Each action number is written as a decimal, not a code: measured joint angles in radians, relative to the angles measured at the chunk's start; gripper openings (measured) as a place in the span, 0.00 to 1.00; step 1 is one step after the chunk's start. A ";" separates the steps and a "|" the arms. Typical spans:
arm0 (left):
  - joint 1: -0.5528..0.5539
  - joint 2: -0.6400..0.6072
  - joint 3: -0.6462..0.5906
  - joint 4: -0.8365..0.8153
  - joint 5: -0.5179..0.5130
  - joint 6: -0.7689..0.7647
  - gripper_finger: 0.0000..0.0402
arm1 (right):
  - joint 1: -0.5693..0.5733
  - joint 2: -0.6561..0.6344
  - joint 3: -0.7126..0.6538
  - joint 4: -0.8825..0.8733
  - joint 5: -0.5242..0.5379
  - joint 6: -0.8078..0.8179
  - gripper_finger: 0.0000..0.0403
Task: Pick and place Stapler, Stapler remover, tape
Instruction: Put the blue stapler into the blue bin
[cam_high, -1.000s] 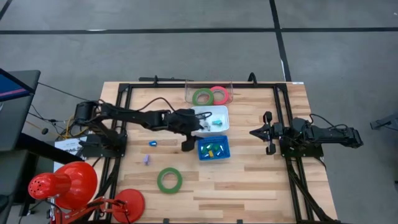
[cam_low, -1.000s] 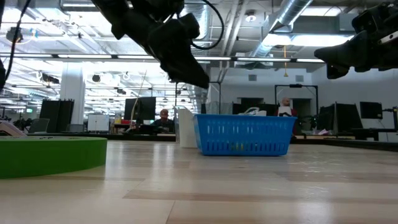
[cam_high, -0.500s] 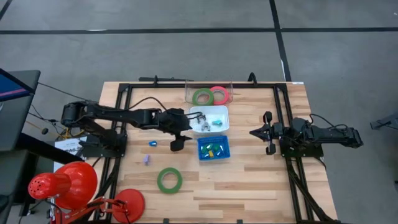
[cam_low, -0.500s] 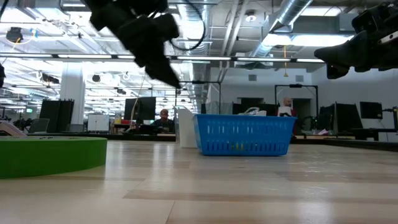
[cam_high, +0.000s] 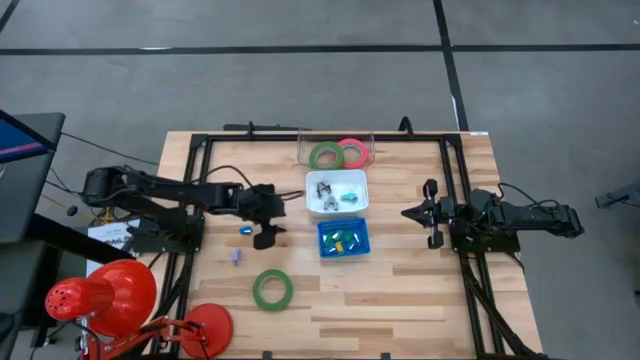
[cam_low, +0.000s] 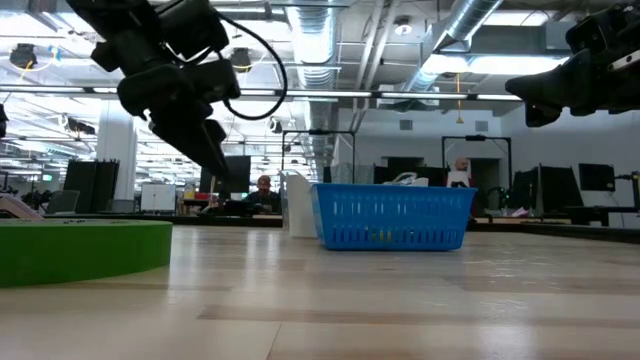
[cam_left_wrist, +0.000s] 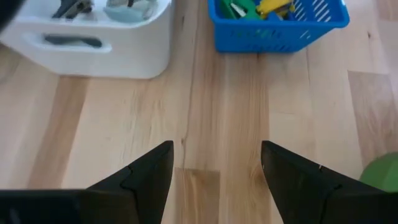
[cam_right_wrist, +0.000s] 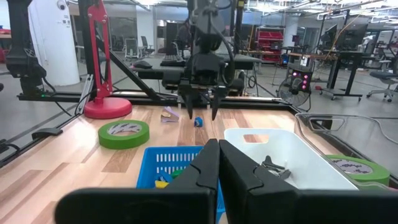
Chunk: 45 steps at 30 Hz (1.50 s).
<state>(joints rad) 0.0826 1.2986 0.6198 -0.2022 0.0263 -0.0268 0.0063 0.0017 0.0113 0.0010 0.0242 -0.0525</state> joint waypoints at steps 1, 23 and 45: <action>0.000 -0.004 -0.005 -0.001 0.000 -0.010 0.58 | 0.000 0.000 0.000 0.000 0.000 0.000 0.00; 0.001 -0.082 0.260 -0.552 0.000 -0.042 0.58 | 0.000 0.000 0.000 0.000 0.000 0.000 0.00; 0.032 -0.007 0.268 -0.726 0.000 -0.292 0.58 | 0.000 0.000 0.000 0.000 0.000 0.000 0.00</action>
<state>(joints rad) 0.1146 1.2915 0.8875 -0.9281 0.0265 -0.3184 0.0061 0.0017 0.0115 0.0006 0.0242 -0.0521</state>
